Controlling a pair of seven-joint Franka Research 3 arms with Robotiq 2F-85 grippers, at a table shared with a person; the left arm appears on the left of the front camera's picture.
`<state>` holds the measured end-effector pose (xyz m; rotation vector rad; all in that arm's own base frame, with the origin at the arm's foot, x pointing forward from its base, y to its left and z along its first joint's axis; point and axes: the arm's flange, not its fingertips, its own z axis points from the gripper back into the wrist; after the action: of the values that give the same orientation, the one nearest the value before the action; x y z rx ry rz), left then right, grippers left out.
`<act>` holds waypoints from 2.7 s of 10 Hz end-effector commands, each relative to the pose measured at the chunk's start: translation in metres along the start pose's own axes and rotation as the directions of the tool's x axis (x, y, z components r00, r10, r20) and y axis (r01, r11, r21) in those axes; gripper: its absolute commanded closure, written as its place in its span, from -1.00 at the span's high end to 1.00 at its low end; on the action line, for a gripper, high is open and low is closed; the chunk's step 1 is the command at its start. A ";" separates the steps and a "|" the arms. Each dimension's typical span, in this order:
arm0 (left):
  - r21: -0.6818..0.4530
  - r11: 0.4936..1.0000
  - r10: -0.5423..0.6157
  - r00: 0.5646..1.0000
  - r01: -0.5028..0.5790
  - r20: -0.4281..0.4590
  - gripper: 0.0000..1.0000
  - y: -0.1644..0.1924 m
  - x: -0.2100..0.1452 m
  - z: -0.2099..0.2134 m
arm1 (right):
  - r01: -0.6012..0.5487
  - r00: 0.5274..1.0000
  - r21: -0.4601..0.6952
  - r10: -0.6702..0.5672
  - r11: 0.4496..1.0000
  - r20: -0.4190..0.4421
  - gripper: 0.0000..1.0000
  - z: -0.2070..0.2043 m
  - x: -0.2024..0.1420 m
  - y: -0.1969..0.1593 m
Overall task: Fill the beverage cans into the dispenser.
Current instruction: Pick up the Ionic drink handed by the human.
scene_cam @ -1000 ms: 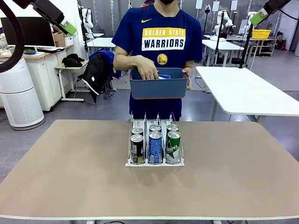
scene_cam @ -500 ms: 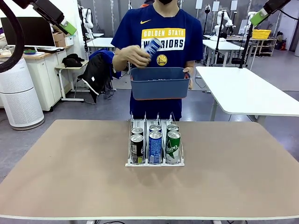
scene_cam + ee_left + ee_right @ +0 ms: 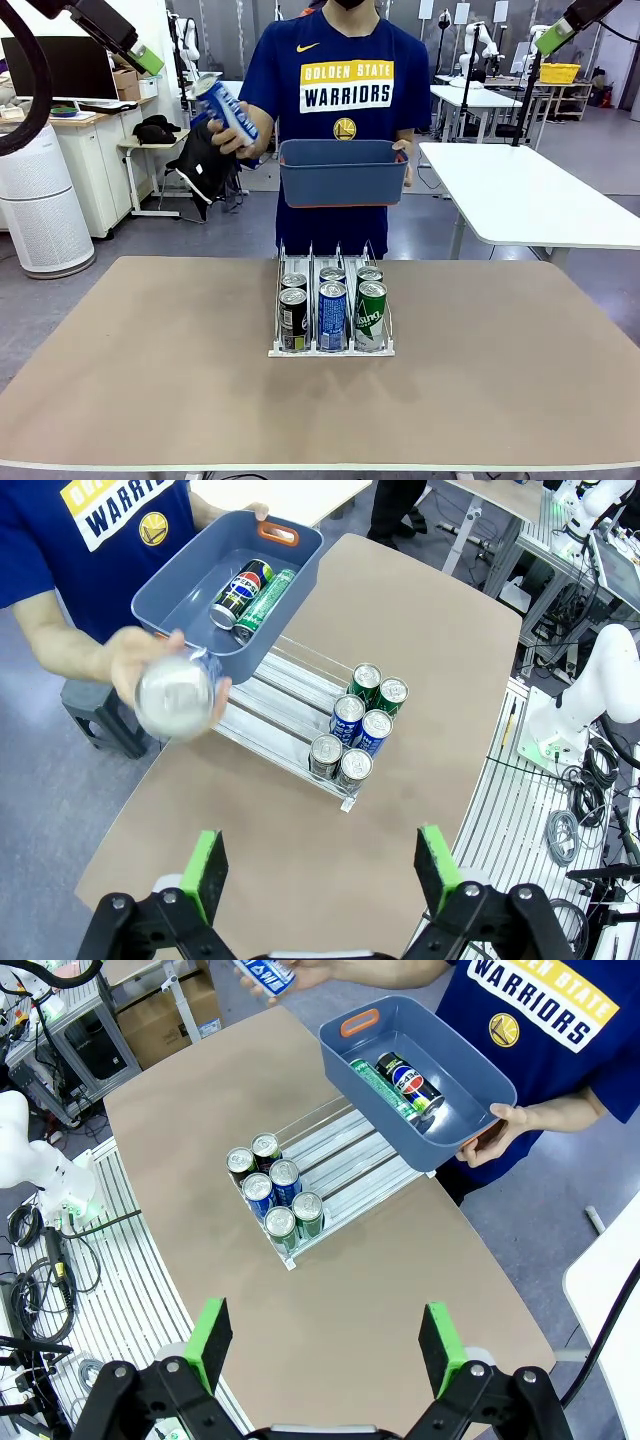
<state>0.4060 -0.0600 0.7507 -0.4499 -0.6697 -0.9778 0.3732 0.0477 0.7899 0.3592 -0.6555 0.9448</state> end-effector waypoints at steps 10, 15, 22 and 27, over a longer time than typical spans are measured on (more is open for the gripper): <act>-0.003 1.000 0.003 1.000 -0.003 -0.003 1.00 0.001 -0.002 0.000 | 0.000 1.000 0.000 0.000 1.000 0.001 1.00 0.000 0.000 0.000; -0.003 1.000 0.003 1.000 -0.003 -0.003 1.00 0.001 -0.002 0.000 | 0.000 1.000 0.000 0.000 1.000 0.001 1.00 0.000 0.000 0.000; -0.003 1.000 0.003 1.000 -0.003 -0.003 1.00 0.001 -0.002 0.000 | 0.000 1.000 0.000 0.000 1.000 0.001 1.00 0.000 0.000 0.000; 0.187 0.970 -0.139 0.984 0.158 -0.112 1.00 -0.015 0.003 -0.003 | 0.000 1.000 0.000 0.000 1.000 0.001 1.00 0.000 0.000 0.000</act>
<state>0.3944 -0.0603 0.7663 -0.2296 -0.6921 -1.0443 0.3733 0.0476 0.7899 0.3592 -0.6555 0.9446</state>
